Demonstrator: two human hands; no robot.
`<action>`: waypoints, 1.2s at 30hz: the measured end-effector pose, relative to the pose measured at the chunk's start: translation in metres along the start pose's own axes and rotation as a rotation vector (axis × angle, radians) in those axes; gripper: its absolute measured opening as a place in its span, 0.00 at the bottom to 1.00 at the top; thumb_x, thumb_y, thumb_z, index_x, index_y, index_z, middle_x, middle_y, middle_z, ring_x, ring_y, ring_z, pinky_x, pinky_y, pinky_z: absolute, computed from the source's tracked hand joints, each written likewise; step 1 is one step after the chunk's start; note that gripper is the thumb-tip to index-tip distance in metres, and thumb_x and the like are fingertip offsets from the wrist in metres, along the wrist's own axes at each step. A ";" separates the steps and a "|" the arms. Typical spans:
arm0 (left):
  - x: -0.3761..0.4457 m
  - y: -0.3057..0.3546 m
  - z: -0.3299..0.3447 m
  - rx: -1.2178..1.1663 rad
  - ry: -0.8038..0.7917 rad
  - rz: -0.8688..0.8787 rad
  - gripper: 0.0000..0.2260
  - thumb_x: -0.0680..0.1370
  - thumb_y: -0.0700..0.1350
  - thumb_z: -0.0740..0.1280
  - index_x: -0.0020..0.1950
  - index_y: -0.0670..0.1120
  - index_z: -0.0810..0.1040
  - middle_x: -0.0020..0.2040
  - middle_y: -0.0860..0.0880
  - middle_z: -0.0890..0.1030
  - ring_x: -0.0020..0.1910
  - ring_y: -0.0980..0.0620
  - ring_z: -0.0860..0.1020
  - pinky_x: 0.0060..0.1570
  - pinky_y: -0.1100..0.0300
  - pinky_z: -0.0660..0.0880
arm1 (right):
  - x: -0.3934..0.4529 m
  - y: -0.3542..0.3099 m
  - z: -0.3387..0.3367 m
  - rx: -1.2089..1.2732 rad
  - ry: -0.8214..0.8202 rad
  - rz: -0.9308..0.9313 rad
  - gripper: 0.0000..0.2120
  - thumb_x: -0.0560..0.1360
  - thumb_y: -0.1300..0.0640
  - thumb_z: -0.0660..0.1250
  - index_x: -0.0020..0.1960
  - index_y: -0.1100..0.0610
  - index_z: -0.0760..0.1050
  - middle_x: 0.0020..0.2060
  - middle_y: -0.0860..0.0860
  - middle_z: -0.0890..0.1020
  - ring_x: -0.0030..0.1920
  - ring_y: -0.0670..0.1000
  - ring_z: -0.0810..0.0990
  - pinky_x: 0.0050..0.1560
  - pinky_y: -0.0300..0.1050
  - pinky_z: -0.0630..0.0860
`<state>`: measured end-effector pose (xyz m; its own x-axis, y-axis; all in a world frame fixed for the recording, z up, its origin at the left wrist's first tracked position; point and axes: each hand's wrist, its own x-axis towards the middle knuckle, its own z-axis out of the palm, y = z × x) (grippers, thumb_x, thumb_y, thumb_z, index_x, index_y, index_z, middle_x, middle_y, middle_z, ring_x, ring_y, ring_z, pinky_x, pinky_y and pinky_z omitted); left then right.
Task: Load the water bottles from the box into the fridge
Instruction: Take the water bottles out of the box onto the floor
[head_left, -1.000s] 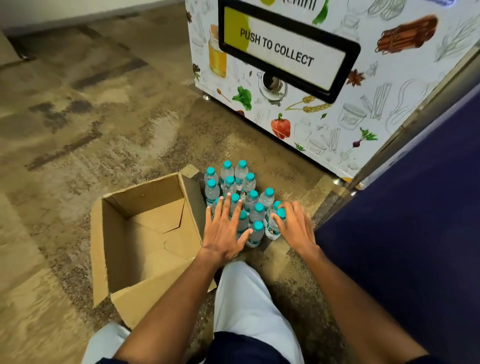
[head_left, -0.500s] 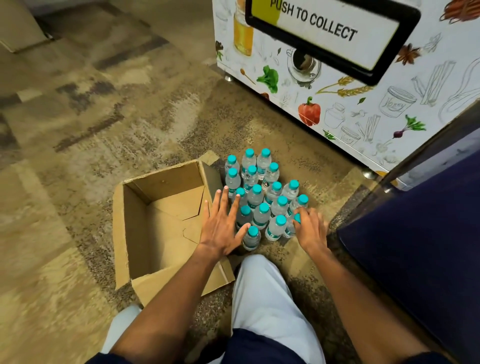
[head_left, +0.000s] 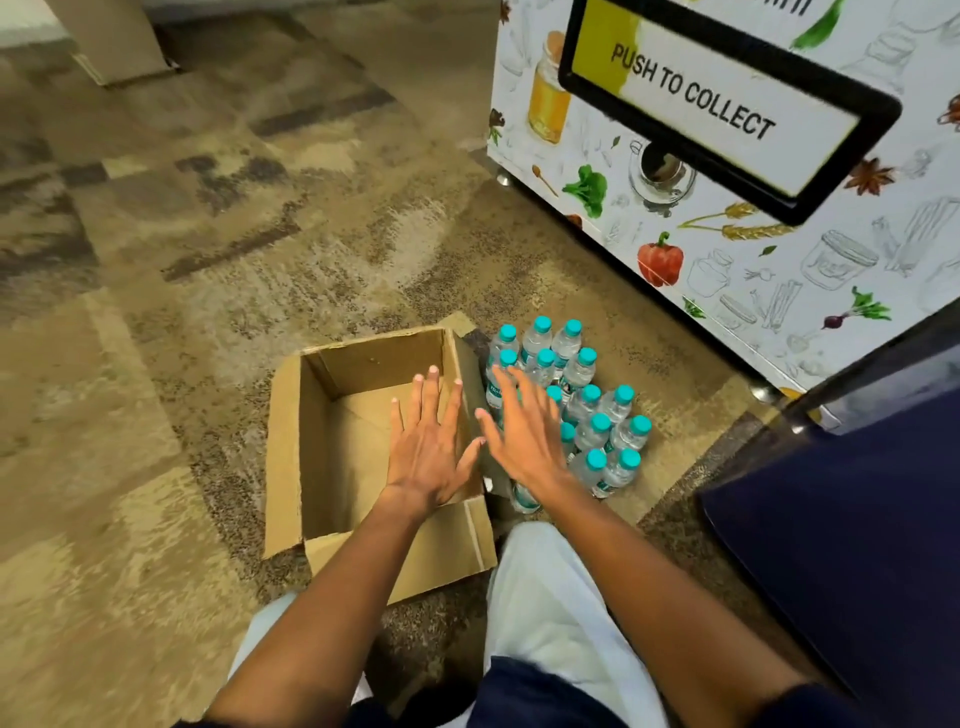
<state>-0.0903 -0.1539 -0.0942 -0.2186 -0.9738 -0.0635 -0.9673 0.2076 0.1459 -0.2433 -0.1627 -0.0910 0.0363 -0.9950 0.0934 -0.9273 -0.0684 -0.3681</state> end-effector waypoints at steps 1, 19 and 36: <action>0.001 -0.007 -0.001 -0.013 0.005 -0.013 0.35 0.79 0.62 0.50 0.80 0.48 0.43 0.80 0.42 0.40 0.79 0.41 0.42 0.75 0.38 0.49 | 0.003 -0.014 0.006 -0.002 -0.016 -0.015 0.30 0.79 0.43 0.58 0.78 0.51 0.57 0.75 0.55 0.63 0.72 0.56 0.63 0.71 0.58 0.62; 0.093 -0.163 0.009 -0.043 -0.176 -0.166 0.35 0.80 0.60 0.51 0.79 0.49 0.37 0.79 0.42 0.36 0.78 0.41 0.38 0.76 0.41 0.42 | 0.128 -0.110 0.104 -0.195 -0.272 -0.047 0.35 0.77 0.36 0.55 0.80 0.46 0.50 0.80 0.54 0.50 0.78 0.60 0.51 0.75 0.65 0.50; 0.090 -0.137 -0.028 0.008 -0.283 -0.214 0.36 0.79 0.65 0.48 0.79 0.50 0.35 0.78 0.42 0.34 0.78 0.41 0.36 0.75 0.38 0.46 | 0.142 -0.093 0.049 -0.179 -0.328 0.042 0.34 0.79 0.35 0.51 0.80 0.46 0.46 0.80 0.54 0.46 0.79 0.60 0.46 0.75 0.66 0.45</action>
<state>0.0258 -0.2729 -0.0926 -0.0367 -0.9310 -0.3631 -0.9958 0.0034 0.0920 -0.1333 -0.3011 -0.0891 0.0877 -0.9691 -0.2305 -0.9798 -0.0423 -0.1953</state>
